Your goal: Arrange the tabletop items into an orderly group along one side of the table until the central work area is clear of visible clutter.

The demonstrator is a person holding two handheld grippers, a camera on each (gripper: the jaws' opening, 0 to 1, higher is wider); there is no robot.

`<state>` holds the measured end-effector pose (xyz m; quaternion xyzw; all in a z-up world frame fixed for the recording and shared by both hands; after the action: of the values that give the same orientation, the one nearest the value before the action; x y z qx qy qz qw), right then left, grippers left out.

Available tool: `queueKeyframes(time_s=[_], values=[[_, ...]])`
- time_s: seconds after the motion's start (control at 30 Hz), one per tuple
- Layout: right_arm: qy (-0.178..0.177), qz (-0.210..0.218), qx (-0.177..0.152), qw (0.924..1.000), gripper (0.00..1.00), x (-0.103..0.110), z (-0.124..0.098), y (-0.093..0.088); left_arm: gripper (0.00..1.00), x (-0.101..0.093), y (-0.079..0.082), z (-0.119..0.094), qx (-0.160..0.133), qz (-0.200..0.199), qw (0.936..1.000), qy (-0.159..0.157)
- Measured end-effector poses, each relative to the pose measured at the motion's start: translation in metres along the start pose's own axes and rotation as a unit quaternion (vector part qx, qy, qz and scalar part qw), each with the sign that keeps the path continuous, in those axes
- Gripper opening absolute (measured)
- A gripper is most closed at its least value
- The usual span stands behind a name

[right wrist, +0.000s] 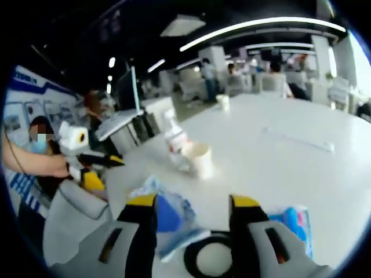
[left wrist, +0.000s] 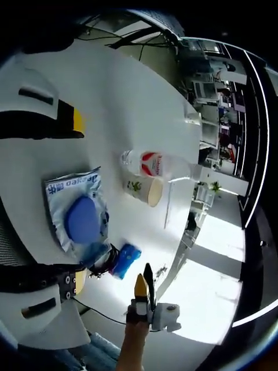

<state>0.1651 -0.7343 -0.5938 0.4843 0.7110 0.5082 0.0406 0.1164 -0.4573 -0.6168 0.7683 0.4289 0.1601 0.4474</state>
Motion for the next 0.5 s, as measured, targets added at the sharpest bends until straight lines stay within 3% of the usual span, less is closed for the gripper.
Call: queueKeyframes(time_s=[0.27, 0.5], values=[[-0.011, 0.029, 0.023, 0.9993, 0.42, 0.005, 0.0, -0.024, 0.87, 0.004, -0.009, 0.004, 0.015, -0.018, 0.9997, 0.004], [-0.02, 0.047, 0.069, 0.9963, 0.4, 0.013, 0.006, -0.057, 0.85, 0.006, -0.02, 0.01, 0.035, -0.05, 0.9981, 0.006]])
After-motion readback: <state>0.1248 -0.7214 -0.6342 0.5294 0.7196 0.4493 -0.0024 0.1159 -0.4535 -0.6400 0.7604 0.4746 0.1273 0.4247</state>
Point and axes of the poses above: the point that each gripper's makers call its tool centre point, and the gripper's own axes: z roughly forward along the fingers, x roughly to its left, y roughly out of its top, the point moved 6 cm from there along -z, roughly backward along the fingers, and after that the axes turned 12 degrees about z, right-handed, at the moved point
